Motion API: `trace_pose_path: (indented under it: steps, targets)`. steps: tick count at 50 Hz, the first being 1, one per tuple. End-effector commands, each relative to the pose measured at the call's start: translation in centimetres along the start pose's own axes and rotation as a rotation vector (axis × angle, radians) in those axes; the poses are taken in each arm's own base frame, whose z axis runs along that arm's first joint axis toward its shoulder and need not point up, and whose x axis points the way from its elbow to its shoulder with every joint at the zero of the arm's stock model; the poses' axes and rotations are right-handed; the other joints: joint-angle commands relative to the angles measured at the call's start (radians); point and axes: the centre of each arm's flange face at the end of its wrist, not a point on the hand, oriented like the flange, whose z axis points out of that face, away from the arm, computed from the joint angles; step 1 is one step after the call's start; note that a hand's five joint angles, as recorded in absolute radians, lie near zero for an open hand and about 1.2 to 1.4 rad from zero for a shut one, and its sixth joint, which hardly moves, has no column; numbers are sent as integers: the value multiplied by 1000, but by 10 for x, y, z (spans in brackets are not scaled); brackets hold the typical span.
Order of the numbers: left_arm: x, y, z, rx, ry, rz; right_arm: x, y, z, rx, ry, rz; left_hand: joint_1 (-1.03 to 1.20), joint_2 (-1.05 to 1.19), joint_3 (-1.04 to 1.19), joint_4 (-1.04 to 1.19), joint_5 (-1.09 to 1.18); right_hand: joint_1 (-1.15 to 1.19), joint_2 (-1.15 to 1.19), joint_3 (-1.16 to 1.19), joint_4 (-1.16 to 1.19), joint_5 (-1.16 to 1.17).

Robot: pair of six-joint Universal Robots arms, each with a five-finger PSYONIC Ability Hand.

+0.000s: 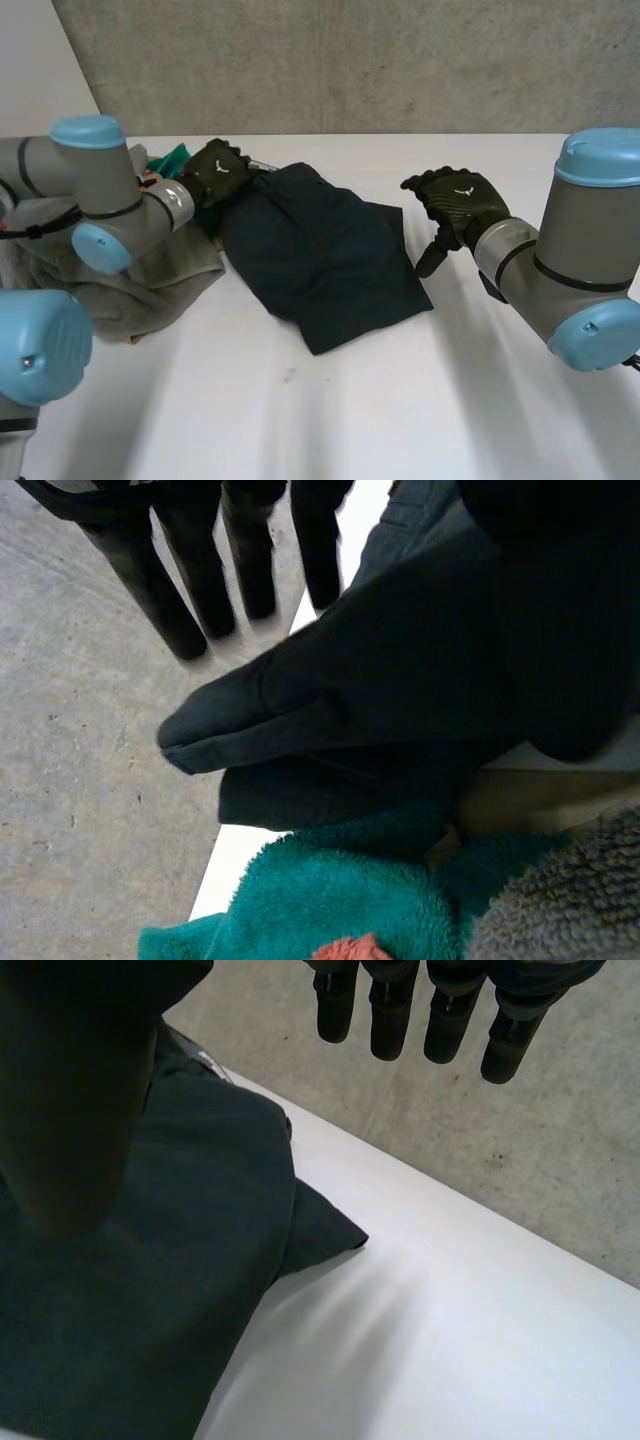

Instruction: Fold the laundry.

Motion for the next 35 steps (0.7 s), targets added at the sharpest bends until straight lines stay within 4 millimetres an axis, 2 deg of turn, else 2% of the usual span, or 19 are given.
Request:
trace_pose_path:
  steps: [1, 5, 6, 9, 10, 13, 14, 17, 18, 21, 24, 25, 28, 29, 32, 33, 35]
  targets:
    - [2, -21, 8, 65, -53, 31, 5, 5, 3, -15, 10, -24, 839, 891, 891, 890, 883, -59, -40, -33, -44, -49]
    - [-32, -60, 7, 161, -223, 77, 11, 3, 5, -9, 26, -18, 839, 891, 891, 890, 883, -59, -40, -33, -44, -49]
    - [-51, -79, 4, 219, -323, 89, 15, 1, 4, -6, 34, -14, 839, 891, 891, 890, 883, -59, -40, -33, -44, -49]
    - [-81, -116, -5, 344, -471, 84, 17, -1, 5, -1, 40, -7, 839, 891, 891, 890, 883, -59, -40, -33, -44, -49]
    - [-97, -140, -13, 433, -544, 63, 19, -2, 4, 3, 45, 0, 839, 891, 891, 890, 883, -59, -40, -33, -44, -49]
    - [-113, -178, -29, 601, -593, 19, 23, -5, 5, 11, 55, 8, 839, 891, 891, 890, 883, -59, -40, -33, -44, -49]
    - [-119, -201, -39, 717, -575, -21, 26, -6, 5, 16, 64, 16, 839, 891, 891, 890, 883, -59, -40, -33, -44, -49]
    - [-118, -225, -49, 853, -487, -103, 33, -10, 5, 27, 81, 30, 839, 891, 891, 890, 883, -59, -40, -33, -44, -49]
    - [-113, -231, -51, 901, -408, -170, 39, -11, 6, 31, 96, 44, 839, 891, 891, 890, 883, -59, -40, -33, -44, -49]
    - [-100, -236, -48, 933, -305, -252, 48, -14, 6, 42, 119, 66, 839, 891, 891, 890, 883, -59, -40, -33, -44, -49]
    - [-69, -241, -40, 943, -163, -344, 59, -17, 7, 51, 146, 97, 839, 891, 891, 890, 883, -59, -40, -33, -44, -49]
    - [-50, -239, -34, 922, -90, -392, 65, -18, 8, 54, 160, 106, 839, 891, 891, 890, 883, -59, -40, -33, -44, -49]
    - [-17, -230, -23, 860, 25, -462, 74, -20, 9, 63, 186, 115, 839, 891, 891, 890, 883, -59, -40, -33, -44, -49]
    - [9, -222, -17, 806, 108, -509, 81, -21, 10, 70, 203, 117, 839, 891, 891, 890, 883, -59, -40, -33, -44, -49]
    - [46, -212, -13, 727, 228, -548, 91, -20, 11, 70, 228, 119, 839, 891, 891, 890, 883, -59, -40, -33, -44, -49]
    - [66, -206, -12, 684, 295, -561, 96, -20, 12, 70, 238, 121, 653, 706, 705, 705, 698, -59, -40, -33, -44, -49]
    - [84, -201, -13, 646, 352, -565, 101, -21, 12, 76, 247, 122, 202, 254, 254, 253, 246, -59, -40, -33, -44, -49]
